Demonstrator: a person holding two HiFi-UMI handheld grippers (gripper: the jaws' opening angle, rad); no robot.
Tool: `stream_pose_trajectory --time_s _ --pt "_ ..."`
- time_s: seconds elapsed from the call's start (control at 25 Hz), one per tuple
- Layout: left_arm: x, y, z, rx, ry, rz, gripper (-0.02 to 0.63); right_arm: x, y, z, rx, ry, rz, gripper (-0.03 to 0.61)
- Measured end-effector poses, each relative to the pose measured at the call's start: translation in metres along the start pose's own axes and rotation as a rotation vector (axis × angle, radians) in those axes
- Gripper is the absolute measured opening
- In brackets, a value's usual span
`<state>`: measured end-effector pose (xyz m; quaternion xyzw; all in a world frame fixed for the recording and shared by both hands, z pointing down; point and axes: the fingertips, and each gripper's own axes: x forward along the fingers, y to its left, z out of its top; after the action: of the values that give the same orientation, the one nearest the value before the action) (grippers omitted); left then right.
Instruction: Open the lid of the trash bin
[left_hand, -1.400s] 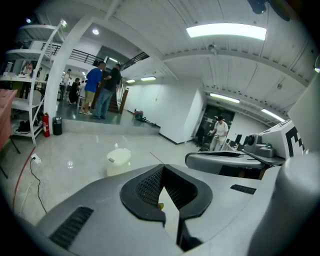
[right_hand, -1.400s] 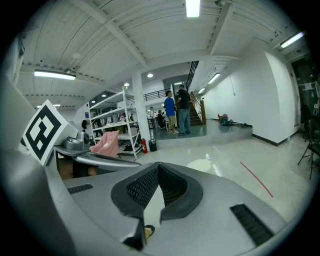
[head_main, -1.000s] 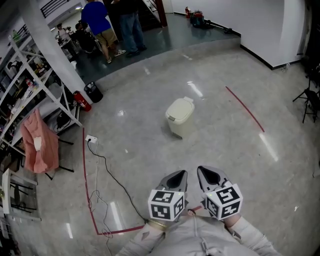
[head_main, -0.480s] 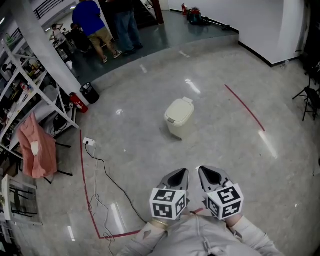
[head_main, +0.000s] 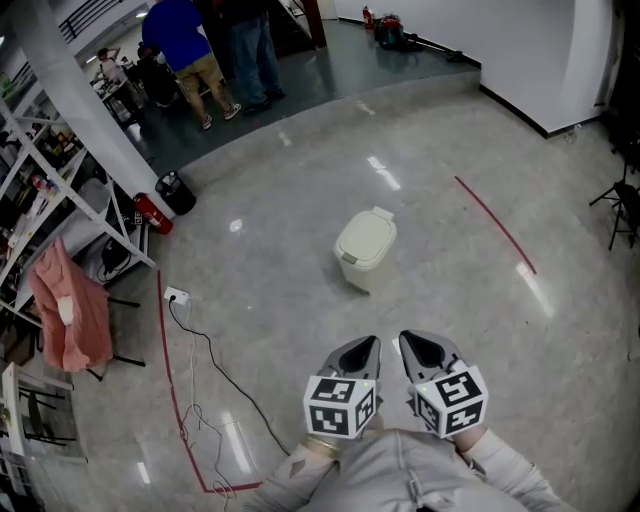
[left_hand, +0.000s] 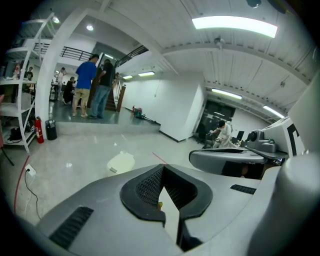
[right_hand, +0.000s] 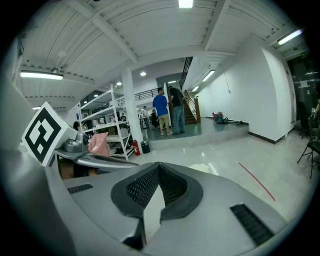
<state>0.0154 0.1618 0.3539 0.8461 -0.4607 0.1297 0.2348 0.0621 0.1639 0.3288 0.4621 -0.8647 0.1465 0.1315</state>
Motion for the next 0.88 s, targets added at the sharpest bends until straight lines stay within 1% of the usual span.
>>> stream_pose_trajectory --time_s 0.48,0.88 --pt "0.053 0.081 0.054 0.004 0.039 -0.008 0.005 0.097 -0.026 0.042 0.043 0.020 -0.015 -0.002" --pt "0.101 0.146 0.074 0.002 0.081 -0.033 0.005 0.176 -0.045 0.056 0.071 0.045 -0.033 -0.002"
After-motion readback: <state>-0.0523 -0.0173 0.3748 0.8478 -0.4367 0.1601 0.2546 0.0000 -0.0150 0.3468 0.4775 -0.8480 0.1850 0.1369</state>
